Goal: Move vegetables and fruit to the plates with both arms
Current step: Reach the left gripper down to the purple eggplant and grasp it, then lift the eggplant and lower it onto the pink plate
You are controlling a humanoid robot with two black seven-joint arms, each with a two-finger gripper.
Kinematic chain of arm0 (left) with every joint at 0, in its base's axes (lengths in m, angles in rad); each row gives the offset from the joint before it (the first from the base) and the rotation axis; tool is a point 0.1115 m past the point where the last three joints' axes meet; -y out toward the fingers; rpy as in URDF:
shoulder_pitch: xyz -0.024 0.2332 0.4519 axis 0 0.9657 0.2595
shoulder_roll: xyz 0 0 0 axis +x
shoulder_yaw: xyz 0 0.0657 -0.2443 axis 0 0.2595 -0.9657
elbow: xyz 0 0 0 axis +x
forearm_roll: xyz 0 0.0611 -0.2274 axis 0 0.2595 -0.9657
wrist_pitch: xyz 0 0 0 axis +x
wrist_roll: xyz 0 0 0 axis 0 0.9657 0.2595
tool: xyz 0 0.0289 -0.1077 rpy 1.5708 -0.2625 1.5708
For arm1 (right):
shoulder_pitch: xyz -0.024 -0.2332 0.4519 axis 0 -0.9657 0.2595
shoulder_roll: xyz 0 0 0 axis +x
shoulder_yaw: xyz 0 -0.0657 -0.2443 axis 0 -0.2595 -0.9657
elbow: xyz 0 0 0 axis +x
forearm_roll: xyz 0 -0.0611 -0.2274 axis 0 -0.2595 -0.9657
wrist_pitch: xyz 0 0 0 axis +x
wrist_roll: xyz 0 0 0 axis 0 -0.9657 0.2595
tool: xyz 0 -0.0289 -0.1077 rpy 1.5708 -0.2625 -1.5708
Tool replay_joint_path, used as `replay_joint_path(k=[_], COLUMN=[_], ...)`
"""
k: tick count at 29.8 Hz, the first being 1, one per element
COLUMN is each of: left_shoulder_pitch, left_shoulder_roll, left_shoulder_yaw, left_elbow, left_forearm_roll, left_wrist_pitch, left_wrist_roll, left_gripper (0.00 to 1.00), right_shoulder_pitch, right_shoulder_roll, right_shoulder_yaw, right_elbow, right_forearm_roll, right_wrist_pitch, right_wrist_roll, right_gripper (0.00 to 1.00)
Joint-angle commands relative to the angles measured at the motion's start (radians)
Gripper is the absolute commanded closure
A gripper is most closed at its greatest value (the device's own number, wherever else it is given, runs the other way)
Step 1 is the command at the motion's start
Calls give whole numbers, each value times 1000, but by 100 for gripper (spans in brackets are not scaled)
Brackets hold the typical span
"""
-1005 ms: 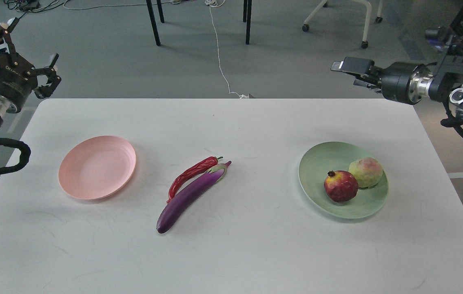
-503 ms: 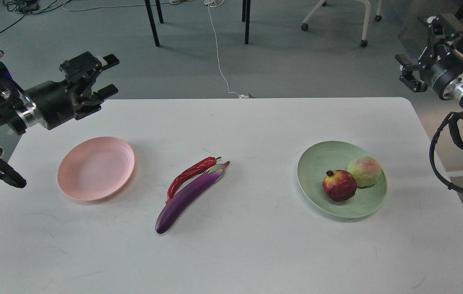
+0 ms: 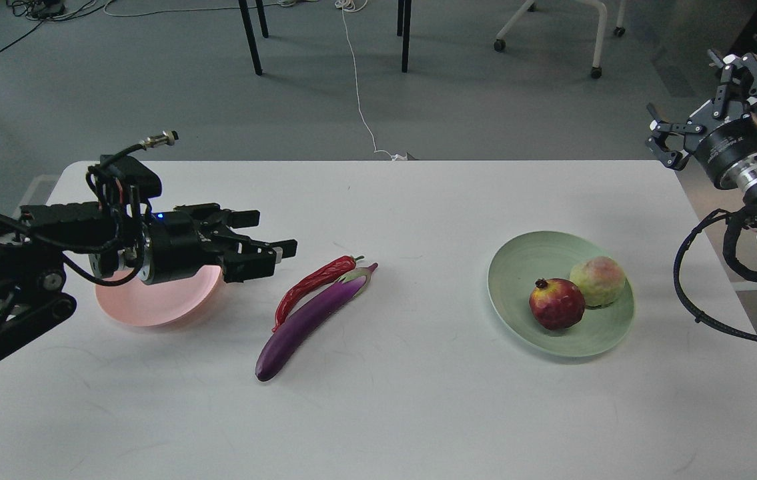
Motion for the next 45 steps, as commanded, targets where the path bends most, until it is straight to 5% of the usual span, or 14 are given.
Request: replay_joint_path(k=[1,8,21,27,38,42,45], left_shoulder_pitch=[2,12,73,99,101,110,134], left_shoulder_roll=[-70,-200,-280,-260,122,171,154], left_shoulder_yaw=[48,123,126,105,3,12,28], left_elbow=[0,63,177,178,101,204,348], left_forearm_roll=[178,289,307,297,-50,-101,-105], left_wrist_pitch=[4,7,10,10,162,176,195], left_wrist_roll=[20,113,118,118,86,21,18], left_gripper=[10,24,56,89,87,87,86], right_shoulder_pitch=[-16,-22,-27,-25,-27,-30,-33], right_shoulder_roll=[8,10,39,39,39,41,57], right_shoulder_yaw=[4,3,-14,-14,-13,-14,-14], right_elbow=[0,0,-3,-3,-9,-9,-8], right_forearm_roll=[0,0,-8,-8,-9,-9,-9], right_wrist_pitch=[1,1,1,1,1,1,1], right_wrist_roll=[5,5,5,5,5,5,5], right_gripper=[1,1,1,1,1,1,1])
